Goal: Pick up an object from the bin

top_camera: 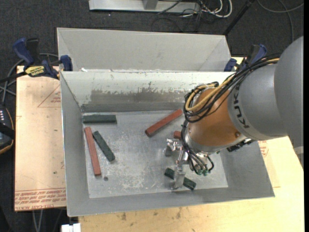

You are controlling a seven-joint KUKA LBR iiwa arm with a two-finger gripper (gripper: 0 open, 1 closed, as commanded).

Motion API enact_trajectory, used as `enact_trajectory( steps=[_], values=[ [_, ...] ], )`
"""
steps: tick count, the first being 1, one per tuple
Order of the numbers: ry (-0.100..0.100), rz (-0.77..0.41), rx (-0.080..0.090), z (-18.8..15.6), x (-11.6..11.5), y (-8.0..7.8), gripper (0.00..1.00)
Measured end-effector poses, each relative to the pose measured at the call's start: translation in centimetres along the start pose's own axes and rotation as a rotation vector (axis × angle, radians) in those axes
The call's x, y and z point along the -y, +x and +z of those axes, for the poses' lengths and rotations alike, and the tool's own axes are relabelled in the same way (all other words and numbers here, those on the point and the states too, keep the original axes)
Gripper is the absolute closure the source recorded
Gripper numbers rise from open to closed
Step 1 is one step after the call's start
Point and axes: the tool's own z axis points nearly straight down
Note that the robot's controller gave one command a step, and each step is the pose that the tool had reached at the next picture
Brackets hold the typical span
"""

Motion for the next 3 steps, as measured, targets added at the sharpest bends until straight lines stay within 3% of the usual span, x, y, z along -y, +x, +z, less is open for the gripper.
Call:
enact_trajectory(
  steps=[1,2,3],
  values=[
    [-0.001,0.001,0.005,-0.4,0.0,-0.1,1.0],
    [-0.001,0.002,0.007,-0.4,0.0,-0.2,0.0],
    [0.001,0.058,0.016,-5.0,3.1,-5.4,0.0]
  ],
)
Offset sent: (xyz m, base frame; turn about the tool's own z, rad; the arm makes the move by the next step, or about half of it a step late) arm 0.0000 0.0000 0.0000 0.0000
